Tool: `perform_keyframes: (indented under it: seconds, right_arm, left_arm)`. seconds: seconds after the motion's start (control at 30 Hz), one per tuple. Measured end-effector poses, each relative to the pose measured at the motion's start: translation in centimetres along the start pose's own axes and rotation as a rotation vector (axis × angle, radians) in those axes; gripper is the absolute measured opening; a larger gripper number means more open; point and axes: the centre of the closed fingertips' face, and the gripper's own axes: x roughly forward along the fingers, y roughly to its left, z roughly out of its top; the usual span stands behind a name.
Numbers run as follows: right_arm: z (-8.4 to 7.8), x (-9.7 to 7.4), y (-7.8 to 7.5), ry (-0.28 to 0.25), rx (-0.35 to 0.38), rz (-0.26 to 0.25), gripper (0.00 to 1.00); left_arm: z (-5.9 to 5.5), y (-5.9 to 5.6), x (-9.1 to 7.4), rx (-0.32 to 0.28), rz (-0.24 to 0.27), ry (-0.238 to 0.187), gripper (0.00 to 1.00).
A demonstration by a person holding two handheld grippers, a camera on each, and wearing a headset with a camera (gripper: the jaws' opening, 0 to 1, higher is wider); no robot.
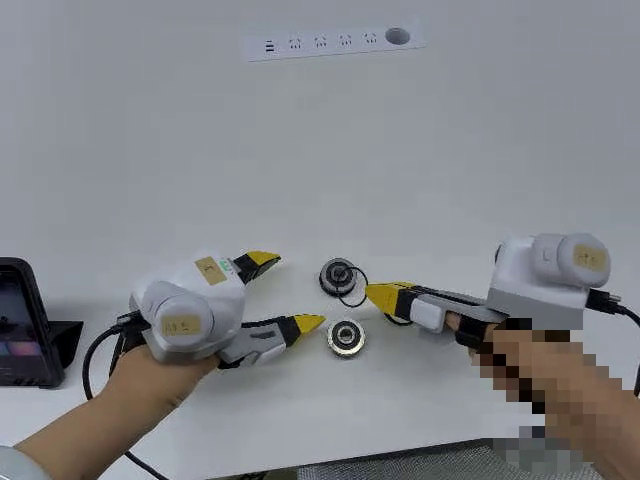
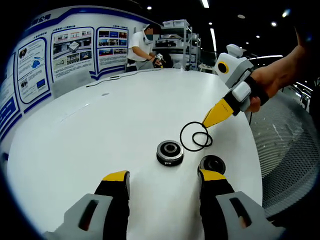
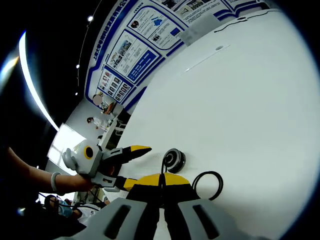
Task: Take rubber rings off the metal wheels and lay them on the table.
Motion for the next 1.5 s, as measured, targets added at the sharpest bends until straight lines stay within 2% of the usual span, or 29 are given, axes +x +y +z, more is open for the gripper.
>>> perform_keyframes:
  seconds: [0.23, 0.47, 0.67, 0.83, 0.9, 1.03, 1.17, 1.5]
  right_arm:
    - [-0.3, -1.6, -2.0, -0.009, 0.034, -0.048, 0.02]
    - [-0.8, -1.9, -3.4, 0.008, 0.040, -0.092, 0.02]
    - [-1.3, -2.2, -4.3, 0.072, -0.082, -0.160, 0.10]
    - [-1.2, -2.6, -4.7, 0.075, -0.144, -0.190, 0.14]
    - [-1.0, -2.6, -4.9, 0.070, -0.143, -0.195, 0.17]
    - [-0.4, -2.3, -4.8, 0.045, -0.132, -0.187, 0.19]
    - [0.2, -1.3, -3.9, 0.034, -0.128, -0.162, 0.20]
    - [1.1, 1.3, -2.4, 0.035, -0.121, -0.099, 0.22]
  left_arm:
    - [-0.1, -0.1, 0.0, 0.000, -0.001, 0.005, 0.56]
    - [-0.1, -0.1, -0.1, -0.001, -0.001, 0.006, 0.55]
    - [0.0, -0.1, -0.1, 0.001, -0.002, 0.008, 0.53]
    - [0.2, -0.3, 0.1, 0.004, -0.006, 0.006, 0.52]
    - [0.3, -0.4, 0.3, 0.007, -0.010, 0.005, 0.51]
    - [0.9, -0.6, 0.5, 0.008, -0.018, -0.002, 0.47]
    - [1.5, -0.8, 0.9, 0.009, -0.028, -0.009, 0.41]
    - [2.8, -0.9, 2.1, 0.025, -0.035, -0.022, 0.29]
